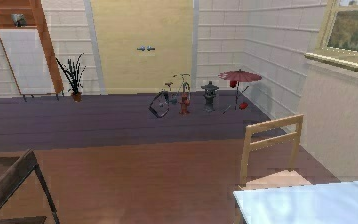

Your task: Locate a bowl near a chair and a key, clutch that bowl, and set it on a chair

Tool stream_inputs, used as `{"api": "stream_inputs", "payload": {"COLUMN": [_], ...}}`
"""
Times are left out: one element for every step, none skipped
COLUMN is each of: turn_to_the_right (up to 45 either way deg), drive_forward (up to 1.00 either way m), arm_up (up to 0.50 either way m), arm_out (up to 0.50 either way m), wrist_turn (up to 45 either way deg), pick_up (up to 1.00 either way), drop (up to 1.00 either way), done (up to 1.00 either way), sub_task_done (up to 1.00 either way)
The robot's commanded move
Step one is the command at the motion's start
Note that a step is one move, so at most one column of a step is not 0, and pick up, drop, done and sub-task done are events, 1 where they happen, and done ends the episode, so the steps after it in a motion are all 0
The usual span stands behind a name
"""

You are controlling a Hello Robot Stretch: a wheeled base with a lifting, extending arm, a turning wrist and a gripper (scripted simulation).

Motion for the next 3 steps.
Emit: {"api": "stream_inputs", "payload": {"turn_to_the_right": [0.0, 0.0, 0.0], "drive_forward": [0.00, 0.00, 0.00], "arm_up": [0.00, 0.00, 0.00], "arm_out": [0.00, 0.00, 0.00], "wrist_turn": [45.0, 45.0, 45.0], "pick_up": [0.00, 0.00, 0.00], "drop": [0.00, 0.00, 0.00], "done": [0.00, 0.00, 0.00], "sub_task_done": [0.00, 0.00, 0.00]}}
